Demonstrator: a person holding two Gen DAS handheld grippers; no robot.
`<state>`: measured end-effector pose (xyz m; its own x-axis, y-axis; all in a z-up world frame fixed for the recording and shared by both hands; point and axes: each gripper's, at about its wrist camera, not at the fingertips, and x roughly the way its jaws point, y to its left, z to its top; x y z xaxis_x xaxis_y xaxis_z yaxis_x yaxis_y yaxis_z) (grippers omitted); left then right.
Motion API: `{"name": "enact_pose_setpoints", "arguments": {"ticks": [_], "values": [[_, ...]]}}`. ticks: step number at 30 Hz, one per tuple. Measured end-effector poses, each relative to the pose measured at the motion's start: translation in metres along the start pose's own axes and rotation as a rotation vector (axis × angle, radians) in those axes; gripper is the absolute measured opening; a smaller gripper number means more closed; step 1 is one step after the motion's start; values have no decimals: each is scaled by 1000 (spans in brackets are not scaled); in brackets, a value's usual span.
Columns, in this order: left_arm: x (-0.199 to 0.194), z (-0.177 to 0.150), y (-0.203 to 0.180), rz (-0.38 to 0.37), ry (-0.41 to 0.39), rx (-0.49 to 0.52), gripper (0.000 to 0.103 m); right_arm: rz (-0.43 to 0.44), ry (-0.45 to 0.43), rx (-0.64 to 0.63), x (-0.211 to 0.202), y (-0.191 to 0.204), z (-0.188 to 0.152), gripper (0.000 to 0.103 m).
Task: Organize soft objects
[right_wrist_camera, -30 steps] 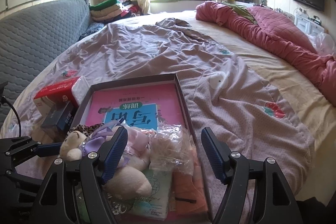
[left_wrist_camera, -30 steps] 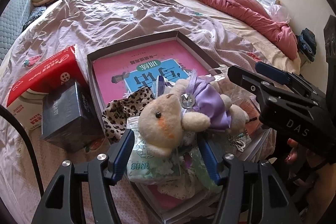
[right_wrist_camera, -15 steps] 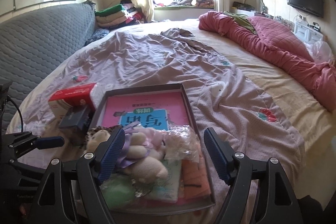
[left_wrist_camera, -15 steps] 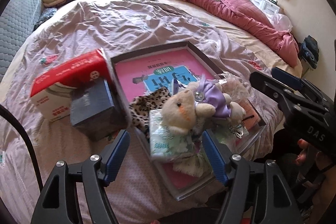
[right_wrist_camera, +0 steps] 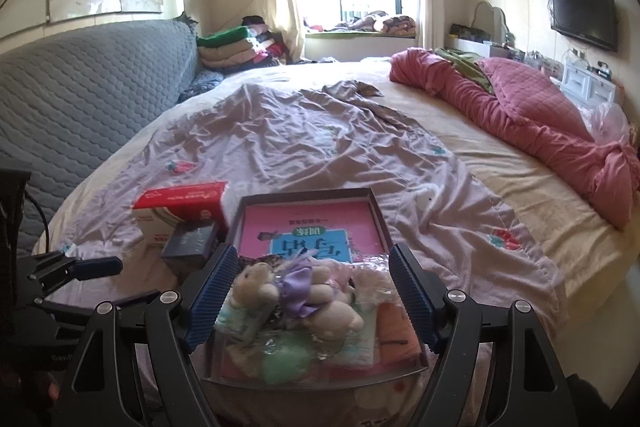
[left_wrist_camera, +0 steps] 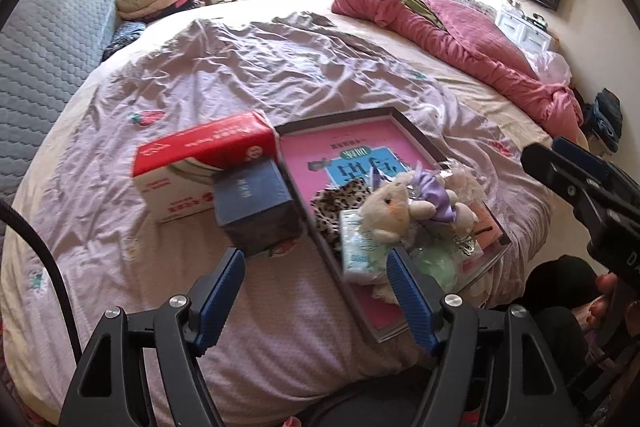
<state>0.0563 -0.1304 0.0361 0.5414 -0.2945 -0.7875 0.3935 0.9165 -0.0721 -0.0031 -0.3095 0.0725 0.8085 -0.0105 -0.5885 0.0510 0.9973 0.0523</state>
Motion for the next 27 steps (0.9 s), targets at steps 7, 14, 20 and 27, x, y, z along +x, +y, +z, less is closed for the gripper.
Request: {"name": "enact_pose_setpoints", "arguments": {"ticks": [7, 14, 20, 27], "values": [[-23, -3, 9, 40, -23, -17, 73, 19, -12, 23, -18, 11, -2, 79], [-38, -9, 20, 86, -28, -70, 76, -13, -5, 23, -25, 16, -8, 81], [-44, -20, 26, 97, -4, -107, 76, -32, -1, 42, -31, 20, -11, 82], [-56, -32, 21, 113, -1, -129, 76, -43, 4, 17, -41, 34, -17, 82]]}}
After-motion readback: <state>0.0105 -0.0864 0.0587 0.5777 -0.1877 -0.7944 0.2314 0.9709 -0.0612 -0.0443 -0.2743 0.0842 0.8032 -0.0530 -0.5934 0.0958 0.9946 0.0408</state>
